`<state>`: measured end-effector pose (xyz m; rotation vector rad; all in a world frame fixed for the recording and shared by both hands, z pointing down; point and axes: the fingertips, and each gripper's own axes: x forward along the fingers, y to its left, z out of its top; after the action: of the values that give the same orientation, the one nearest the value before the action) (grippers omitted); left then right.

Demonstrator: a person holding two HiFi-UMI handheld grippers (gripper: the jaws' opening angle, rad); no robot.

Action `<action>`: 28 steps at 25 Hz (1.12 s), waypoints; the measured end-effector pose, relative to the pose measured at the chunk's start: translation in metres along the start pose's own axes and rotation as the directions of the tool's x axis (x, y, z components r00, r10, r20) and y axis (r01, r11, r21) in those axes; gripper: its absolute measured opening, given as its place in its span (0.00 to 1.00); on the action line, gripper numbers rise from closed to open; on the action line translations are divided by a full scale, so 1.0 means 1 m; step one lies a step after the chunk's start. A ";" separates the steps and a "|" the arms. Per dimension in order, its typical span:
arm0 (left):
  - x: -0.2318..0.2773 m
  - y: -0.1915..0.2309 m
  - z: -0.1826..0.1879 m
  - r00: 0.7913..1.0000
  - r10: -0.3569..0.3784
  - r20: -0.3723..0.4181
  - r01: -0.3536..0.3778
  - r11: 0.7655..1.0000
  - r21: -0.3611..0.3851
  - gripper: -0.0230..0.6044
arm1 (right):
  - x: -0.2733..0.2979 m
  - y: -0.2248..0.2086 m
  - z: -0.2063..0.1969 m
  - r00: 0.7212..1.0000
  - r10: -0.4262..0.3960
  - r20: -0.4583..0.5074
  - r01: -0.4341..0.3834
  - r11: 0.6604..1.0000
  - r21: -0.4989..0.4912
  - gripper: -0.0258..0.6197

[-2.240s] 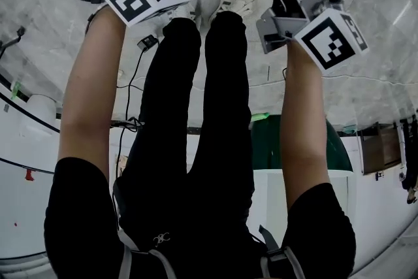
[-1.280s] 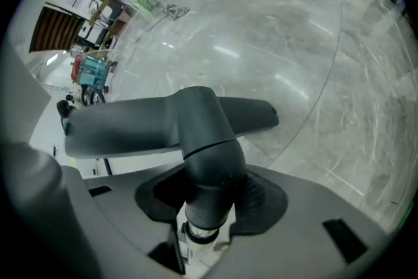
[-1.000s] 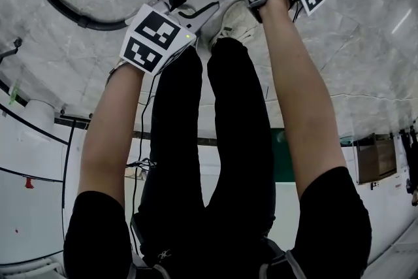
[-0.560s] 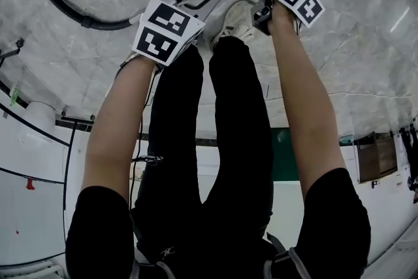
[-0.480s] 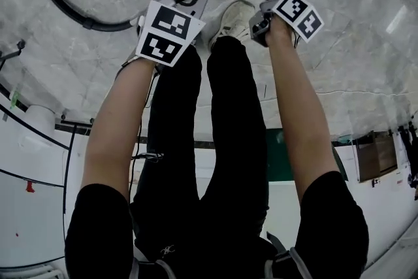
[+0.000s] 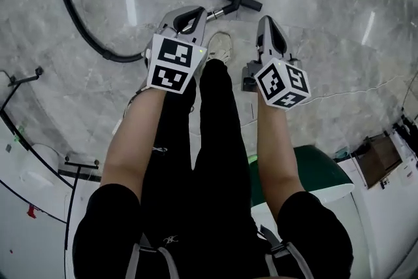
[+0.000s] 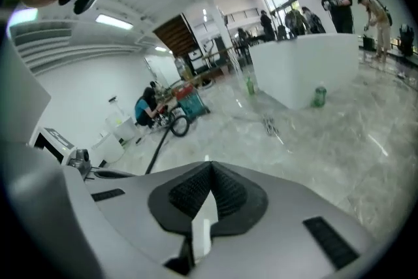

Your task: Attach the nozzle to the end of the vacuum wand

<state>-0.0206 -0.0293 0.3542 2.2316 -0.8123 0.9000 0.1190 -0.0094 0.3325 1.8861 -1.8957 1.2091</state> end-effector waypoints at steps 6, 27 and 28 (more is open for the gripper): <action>-0.129 -0.026 0.145 0.980 0.068 0.189 -0.076 0.997 0.032 0.05 | -0.094 0.096 0.153 0.969 0.076 0.233 -0.062 0.996 -0.064 0.06; -0.501 -0.183 0.427 0.798 0.040 0.601 -0.236 0.938 0.252 0.05 | -0.403 0.253 0.410 0.806 0.152 0.573 -0.059 0.982 -0.177 0.06; -0.504 -0.188 0.431 0.795 0.036 0.606 -0.241 0.935 0.261 0.05 | -0.407 0.254 0.415 0.800 0.158 0.579 -0.063 0.981 -0.181 0.06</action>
<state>-0.0136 -0.0558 -0.3349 2.8406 -1.1927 0.3932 0.1175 -0.0218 -0.3020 2.2691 -2.3418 0.4805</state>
